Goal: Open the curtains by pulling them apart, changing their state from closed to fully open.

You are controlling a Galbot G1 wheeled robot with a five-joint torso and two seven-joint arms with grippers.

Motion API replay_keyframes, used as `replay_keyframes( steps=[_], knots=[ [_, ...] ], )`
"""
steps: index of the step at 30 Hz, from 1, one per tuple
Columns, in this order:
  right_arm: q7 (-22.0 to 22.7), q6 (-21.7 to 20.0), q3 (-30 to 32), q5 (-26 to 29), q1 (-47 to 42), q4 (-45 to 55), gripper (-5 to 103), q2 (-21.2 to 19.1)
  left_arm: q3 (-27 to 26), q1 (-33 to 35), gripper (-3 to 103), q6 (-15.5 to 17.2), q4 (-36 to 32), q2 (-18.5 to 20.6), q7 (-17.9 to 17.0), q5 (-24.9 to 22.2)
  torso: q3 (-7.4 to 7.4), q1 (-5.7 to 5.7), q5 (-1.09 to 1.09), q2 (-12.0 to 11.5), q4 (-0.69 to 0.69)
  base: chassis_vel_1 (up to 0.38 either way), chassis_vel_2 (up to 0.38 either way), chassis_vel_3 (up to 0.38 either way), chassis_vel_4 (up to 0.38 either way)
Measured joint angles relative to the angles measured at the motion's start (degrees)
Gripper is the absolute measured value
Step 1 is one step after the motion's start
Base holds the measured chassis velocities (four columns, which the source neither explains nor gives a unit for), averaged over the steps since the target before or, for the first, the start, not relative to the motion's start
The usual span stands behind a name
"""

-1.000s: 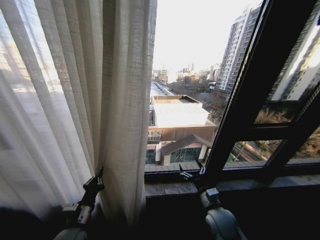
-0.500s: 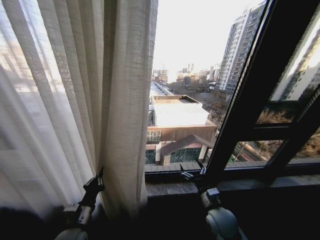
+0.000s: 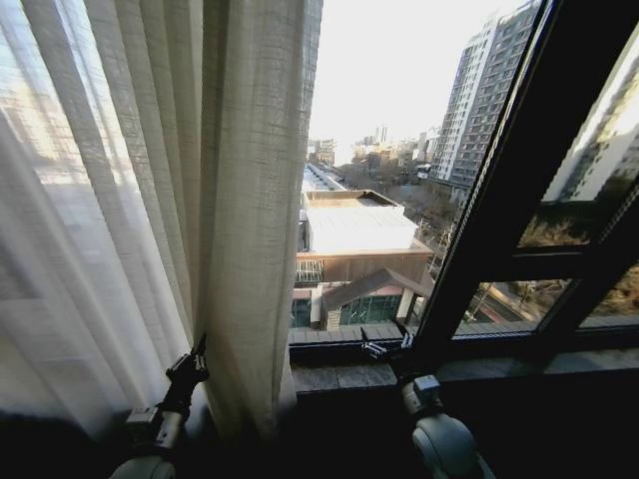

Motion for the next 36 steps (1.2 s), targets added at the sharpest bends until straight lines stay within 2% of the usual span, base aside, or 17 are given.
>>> replay_keyframes(
  steps=[14,18,23,25,27,28,29,30,32,33,36],
  knots=[
    [0.0,0.1,0.0,0.0,0.2,-0.4,100,-0.2,0.0,0.0,0,-0.3,0.3,-0.5,0.0,0.4,0.00,0.00,0.00,0.0,0.00,0.000,0.000,0.000,0.000],
    [0.0,1.3,0.0,1.0,0.2,-0.8,100,-0.2,0.0,0.0,0,-0.4,0.3,-0.7,0.0,0.6,0.00,0.00,0.00,0.0,0.00,0.000,0.000,0.000,0.000],
    [-0.1,2.0,-0.2,1.4,0.1,-1.1,100,-0.2,0.0,0.4,0,-1.4,1.3,-0.7,2.8,1.5,0.00,0.00,-0.01,0.0,0.00,0.000,0.000,0.000,0.000],
    [-0.2,2.0,-0.2,1.4,0.2,-1.1,100,-0.2,0.0,0.3,0,-1.4,1.5,-0.9,1.8,1.8,0.00,0.00,0.00,0.0,0.00,0.000,0.000,0.000,0.000],
    [-0.3,2.2,-0.3,1.4,0.3,-1.1,100,-0.2,-0.1,-0.3,0,0.1,1.5,-1.8,-4.9,1.8,0.00,0.00,0.00,0.0,0.00,0.000,0.000,0.000,0.000],
    [-0.3,2.2,-0.3,1.4,0.3,-1.1,100,-0.2,-0.5,-1.1,0,2.0,1.4,-2.4,-11.6,1.4,0.00,0.00,0.00,0.0,0.00,0.000,0.000,0.000,0.000],
    [-0.3,2.2,-0.3,1.4,0.3,-1.1,100,-0.2,-0.5,-1.1,0,2.0,1.4,-2.4,-11.6,1.4,0.00,0.00,0.00,0.0,0.00,0.000,0.000,0.000,0.000],
    [-0.3,2.2,-0.4,1.4,0.3,-1.1,100,-0.2,-1.0,-1.6,0,2.7,1.4,-2.5,-16.5,1.2,0.00,0.00,0.01,0.0,-0.01,0.000,0.000,0.000,0.000],
    [-0.4,2.2,-0.5,1.4,0.4,-1.1,100,-0.2,-1.6,-2.1,0,3.5,1.4,-2.4,-23.1,1.1,0.00,0.00,0.00,0.0,0.01,0.000,0.000,0.000,0.000],
    [-0.4,2.2,-0.5,1.4,0.4,-1.1,100,-0.2,-1.8,-2.1,0,3.9,1.2,-2.3,-24.8,1.0,0.00,0.00,-0.01,0.0,0.02,0.000,0.000,0.000,0.000],
    [-0.4,2.2,-0.8,1.4,0.5,-1.2,100,0.0,-1.9,-1.9,0,3.9,0.7,-2.0,-25.7,0.9,0.00,0.00,-0.02,0.0,0.02,0.000,0.000,0.000,0.000]
  ],
)
